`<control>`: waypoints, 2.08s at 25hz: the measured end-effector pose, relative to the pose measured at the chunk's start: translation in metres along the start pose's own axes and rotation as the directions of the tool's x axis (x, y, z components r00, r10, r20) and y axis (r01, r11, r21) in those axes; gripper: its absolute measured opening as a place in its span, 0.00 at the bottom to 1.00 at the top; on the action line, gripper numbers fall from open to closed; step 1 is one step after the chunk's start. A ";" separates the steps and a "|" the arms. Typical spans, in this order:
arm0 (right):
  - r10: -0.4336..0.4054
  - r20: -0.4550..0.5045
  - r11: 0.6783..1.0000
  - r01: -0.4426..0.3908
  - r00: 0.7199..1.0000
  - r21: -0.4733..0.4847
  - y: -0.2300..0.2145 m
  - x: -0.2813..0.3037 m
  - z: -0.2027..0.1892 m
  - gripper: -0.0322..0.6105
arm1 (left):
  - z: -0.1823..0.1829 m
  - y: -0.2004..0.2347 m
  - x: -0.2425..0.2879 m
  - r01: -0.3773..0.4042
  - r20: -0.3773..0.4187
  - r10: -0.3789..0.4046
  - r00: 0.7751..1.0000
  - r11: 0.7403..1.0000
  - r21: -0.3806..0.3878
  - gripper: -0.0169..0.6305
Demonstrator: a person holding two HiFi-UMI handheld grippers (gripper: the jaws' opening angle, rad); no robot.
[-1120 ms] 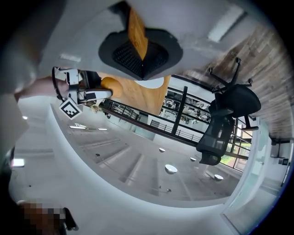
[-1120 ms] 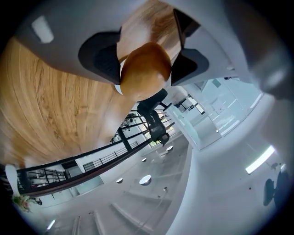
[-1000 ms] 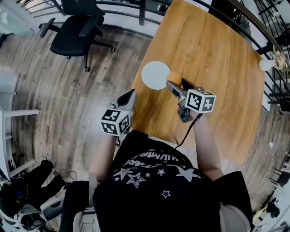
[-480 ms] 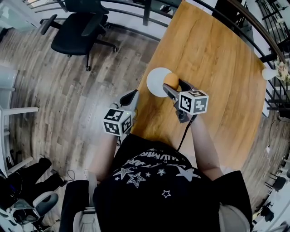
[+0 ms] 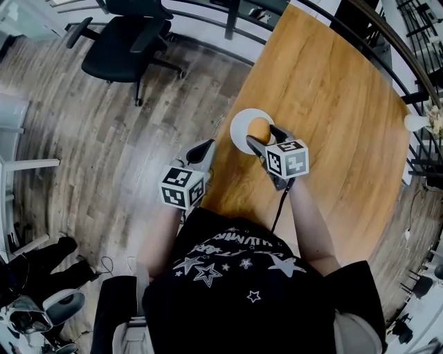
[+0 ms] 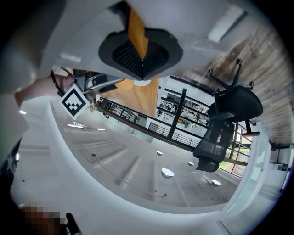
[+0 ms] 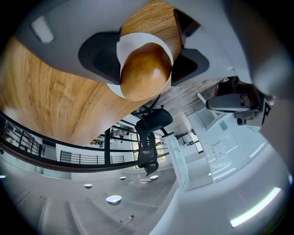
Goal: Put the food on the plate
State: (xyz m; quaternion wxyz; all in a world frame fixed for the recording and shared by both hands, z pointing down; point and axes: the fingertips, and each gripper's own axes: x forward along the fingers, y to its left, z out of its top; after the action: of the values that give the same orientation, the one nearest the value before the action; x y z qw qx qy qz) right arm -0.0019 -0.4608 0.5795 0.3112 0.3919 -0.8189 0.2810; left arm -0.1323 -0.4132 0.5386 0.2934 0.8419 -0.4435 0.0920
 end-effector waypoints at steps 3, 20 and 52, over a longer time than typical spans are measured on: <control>-0.024 -0.035 0.999 0.023 0.999 -0.022 -0.003 0.006 -0.005 0.59 | -0.001 0.001 -0.001 -0.001 -0.004 0.001 1.000 1.000 -0.001 0.03; -0.076 -0.066 0.997 0.078 0.995 0.022 -0.007 0.019 -0.012 0.61 | -0.005 0.006 -0.002 0.007 -0.019 -0.007 1.000 1.000 0.001 0.03; -0.097 0.174 0.994 0.086 0.980 0.070 -0.007 -0.045 -0.008 0.67 | -0.017 -0.044 -0.045 -0.008 0.044 0.005 0.999 0.998 0.064 0.03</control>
State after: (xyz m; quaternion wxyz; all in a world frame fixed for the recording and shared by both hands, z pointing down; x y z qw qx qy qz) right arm 0.0284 -0.4375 0.5535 0.2371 0.4622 -0.8153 0.2558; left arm -0.1219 -0.3529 0.5155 0.2561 0.8512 -0.4495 0.0887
